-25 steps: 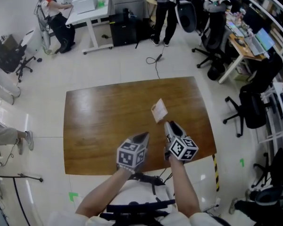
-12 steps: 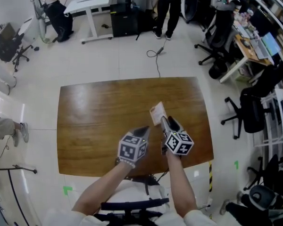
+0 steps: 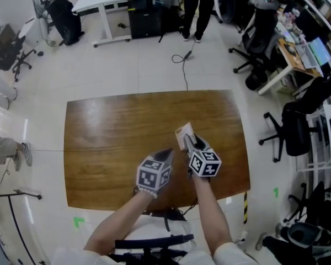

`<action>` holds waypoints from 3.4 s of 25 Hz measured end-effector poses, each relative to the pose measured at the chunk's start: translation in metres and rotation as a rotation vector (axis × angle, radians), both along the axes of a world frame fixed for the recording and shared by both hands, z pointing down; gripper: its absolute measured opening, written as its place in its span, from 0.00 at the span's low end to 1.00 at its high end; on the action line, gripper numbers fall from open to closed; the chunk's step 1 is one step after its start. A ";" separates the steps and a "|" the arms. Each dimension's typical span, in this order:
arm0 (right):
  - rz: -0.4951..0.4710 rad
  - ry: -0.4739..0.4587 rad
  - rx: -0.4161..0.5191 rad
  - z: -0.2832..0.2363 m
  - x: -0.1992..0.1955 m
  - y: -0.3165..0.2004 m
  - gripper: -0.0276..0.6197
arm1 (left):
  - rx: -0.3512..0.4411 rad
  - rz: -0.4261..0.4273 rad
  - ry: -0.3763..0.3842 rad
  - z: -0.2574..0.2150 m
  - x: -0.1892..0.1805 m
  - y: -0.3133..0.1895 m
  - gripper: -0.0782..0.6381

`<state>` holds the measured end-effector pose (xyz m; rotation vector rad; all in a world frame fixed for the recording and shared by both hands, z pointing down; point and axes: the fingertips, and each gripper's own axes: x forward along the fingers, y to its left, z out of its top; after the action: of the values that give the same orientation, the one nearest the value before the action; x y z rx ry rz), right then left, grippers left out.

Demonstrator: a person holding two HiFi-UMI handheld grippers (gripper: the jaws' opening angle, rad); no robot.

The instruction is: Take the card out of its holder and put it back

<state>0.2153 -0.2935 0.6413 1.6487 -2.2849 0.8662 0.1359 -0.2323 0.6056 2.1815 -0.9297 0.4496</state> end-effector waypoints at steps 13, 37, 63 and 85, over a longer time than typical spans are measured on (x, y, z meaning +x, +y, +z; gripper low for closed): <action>-0.006 0.043 -0.020 0.014 0.001 -0.008 0.14 | -0.028 0.032 -0.001 0.012 0.004 -0.001 0.10; -0.018 0.091 0.040 -0.008 0.003 -0.011 0.07 | -0.039 0.012 0.004 0.012 -0.003 0.001 0.10; 0.023 0.055 0.182 -0.084 0.018 0.001 0.07 | -0.016 0.018 0.014 -0.002 -0.001 0.016 0.10; 0.151 0.053 0.268 -0.179 0.043 0.147 0.07 | 0.124 -0.010 0.005 -0.051 -0.020 0.045 0.10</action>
<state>0.2583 -0.1461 0.4627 1.9498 -2.3479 0.5538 0.1158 -0.1877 0.5549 2.2878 -0.9883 0.3903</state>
